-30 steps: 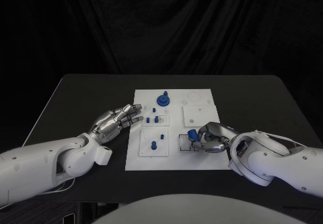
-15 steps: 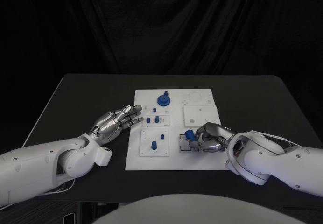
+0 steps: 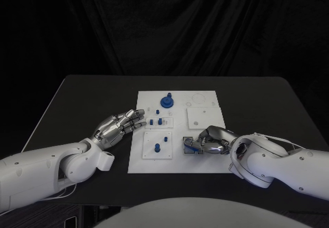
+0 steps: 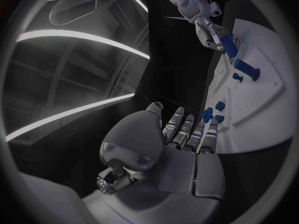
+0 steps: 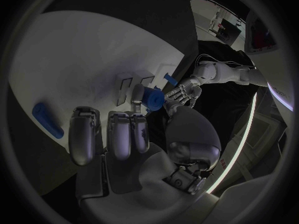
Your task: Assemble the parts on the task board
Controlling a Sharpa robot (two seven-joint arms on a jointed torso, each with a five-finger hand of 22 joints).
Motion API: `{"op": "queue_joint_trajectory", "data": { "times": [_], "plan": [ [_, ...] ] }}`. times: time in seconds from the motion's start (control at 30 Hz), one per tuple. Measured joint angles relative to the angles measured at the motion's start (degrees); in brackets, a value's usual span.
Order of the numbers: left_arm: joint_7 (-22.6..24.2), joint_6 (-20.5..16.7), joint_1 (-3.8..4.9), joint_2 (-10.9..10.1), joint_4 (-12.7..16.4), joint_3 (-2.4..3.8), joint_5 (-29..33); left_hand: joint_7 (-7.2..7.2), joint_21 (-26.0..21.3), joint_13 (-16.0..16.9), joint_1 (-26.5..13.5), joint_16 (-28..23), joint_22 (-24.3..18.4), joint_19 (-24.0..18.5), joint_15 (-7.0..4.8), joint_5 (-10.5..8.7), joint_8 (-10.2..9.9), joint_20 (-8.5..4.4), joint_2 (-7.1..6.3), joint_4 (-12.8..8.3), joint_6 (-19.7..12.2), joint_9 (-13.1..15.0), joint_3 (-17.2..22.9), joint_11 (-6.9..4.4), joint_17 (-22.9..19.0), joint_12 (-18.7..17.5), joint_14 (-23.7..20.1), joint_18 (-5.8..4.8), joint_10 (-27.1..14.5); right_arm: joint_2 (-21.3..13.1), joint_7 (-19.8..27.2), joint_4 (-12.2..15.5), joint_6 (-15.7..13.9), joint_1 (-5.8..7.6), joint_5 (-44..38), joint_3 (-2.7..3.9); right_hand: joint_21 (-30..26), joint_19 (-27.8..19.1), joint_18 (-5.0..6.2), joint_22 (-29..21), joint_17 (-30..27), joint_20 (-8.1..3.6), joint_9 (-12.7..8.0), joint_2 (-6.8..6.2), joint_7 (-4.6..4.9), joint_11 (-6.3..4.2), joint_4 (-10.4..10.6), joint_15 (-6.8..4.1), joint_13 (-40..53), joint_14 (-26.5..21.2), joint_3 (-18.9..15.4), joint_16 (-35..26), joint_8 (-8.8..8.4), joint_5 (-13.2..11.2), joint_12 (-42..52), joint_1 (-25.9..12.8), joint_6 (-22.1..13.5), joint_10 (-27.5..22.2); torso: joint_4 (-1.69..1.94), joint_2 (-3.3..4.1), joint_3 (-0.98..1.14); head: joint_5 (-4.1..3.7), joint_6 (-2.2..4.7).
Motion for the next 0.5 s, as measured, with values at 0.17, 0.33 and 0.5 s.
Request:
{"op": "queue_joint_trajectory", "data": {
  "times": [0.17,0.33,0.5],
  "plan": [
    [0.0,0.0,-0.14,-0.1,0.0,-0.01,0.0,0.00,0.0,0.0,0.0,0.0,0.0,0.0,0.00,0.00,0.0,0.00,0.00,0.0,0.0,0.0,0.0,0.00,0.0,0.0,0.0,0.00,0.0,0.1,0.0,-0.1,0.0,-0.03,0.0,0.00,0.0,-0.2,0.00,0.0,0.0,0.21,0.3,2.22,0.21,0.19,0.1,0.00,0.0,0.0,-3.6,0.0,-0.21,-2.1,0.0,-3.1,0.2,-0.2,-0.04,0.00,0.01,0.14,0.00],
    [0.0,0.0,-0.22,-0.2,0.0,-0.01,0.0,0.00,0.0,0.0,0.0,0.0,0.0,0.0,0.00,0.00,0.0,0.00,0.00,0.0,0.0,0.0,0.0,0.00,0.0,0.0,0.0,0.00,0.0,0.0,0.2,-0.1,-0.4,-0.05,0.0,0.00,0.0,-0.2,0.01,0.0,0.0,0.21,0.5,3.52,0.21,0.19,0.0,0.00,0.0,0.0,-5.0,0.0,-0.21,-2.3,0.0,-4.6,0.2,-0.2,-0.05,0.00,0.04,0.19,0.00],
    [0.0,0.1,-0.26,-0.2,0.0,0.01,0.0,0.00,0.0,0.0,0.0,0.0,0.0,0.0,0.15,0.00,0.2,0.00,0.00,0.0,0.0,0.0,0.0,0.00,0.0,0.0,0.1,0.00,0.0,-0.2,0.7,0.0,-0.9,-0.06,0.1,0.00,0.0,-0.2,0.01,0.0,0.0,0.21,0.9,4.72,0.20,0.19,-0.1,0.00,0.0,0.0,-6.2,0.0,-0.44,0.0,0.0,-3.3,0.2,-0.2,-0.05,-0.01,0.05,0.22,0.00]
  ]
}}
